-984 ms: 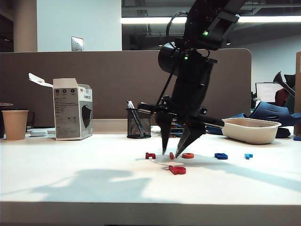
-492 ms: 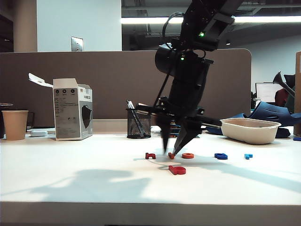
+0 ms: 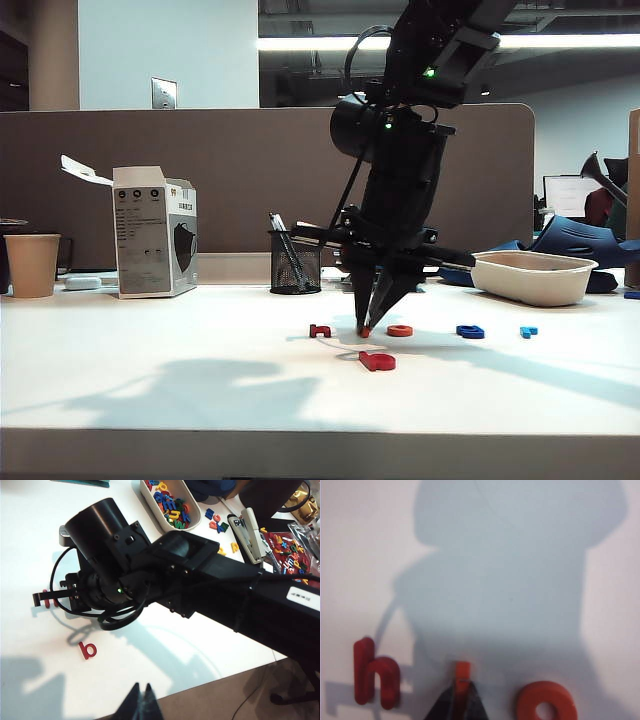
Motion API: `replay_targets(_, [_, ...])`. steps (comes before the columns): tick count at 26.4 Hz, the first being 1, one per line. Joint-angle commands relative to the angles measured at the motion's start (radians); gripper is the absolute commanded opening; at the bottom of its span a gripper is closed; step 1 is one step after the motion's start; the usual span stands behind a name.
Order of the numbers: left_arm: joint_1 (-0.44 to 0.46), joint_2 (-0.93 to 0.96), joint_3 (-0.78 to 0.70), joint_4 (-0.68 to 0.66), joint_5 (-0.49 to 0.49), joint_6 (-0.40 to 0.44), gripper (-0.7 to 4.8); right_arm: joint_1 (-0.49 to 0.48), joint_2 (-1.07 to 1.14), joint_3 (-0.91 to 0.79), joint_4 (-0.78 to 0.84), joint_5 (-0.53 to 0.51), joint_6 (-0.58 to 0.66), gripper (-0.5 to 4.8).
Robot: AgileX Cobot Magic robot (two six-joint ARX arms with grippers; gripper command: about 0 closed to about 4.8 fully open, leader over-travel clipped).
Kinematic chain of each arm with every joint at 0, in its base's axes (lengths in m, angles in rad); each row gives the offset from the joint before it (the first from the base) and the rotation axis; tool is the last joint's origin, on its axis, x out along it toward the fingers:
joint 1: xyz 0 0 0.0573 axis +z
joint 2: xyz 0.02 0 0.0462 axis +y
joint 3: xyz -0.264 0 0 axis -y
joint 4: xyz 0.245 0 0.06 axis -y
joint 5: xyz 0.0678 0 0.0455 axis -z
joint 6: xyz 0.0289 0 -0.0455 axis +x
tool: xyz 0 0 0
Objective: Select the appropriate letters from the row of letter magnets placed on the table to arrange into the word "big".
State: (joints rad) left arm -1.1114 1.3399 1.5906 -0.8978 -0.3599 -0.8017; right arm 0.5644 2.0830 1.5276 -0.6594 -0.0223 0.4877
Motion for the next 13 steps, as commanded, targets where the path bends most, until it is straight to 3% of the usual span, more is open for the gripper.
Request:
replay_targets(1, [-0.002,-0.003,0.002,0.009,-0.003,0.001,-0.05,0.003,0.001,-0.028,-0.124,-0.001,0.001,-0.08])
replay_targets(13, [-0.002,-0.004,0.002,0.009,-0.003,0.001,-0.05,0.003,-0.103,-0.03,-0.219,0.006,-0.016,-0.08])
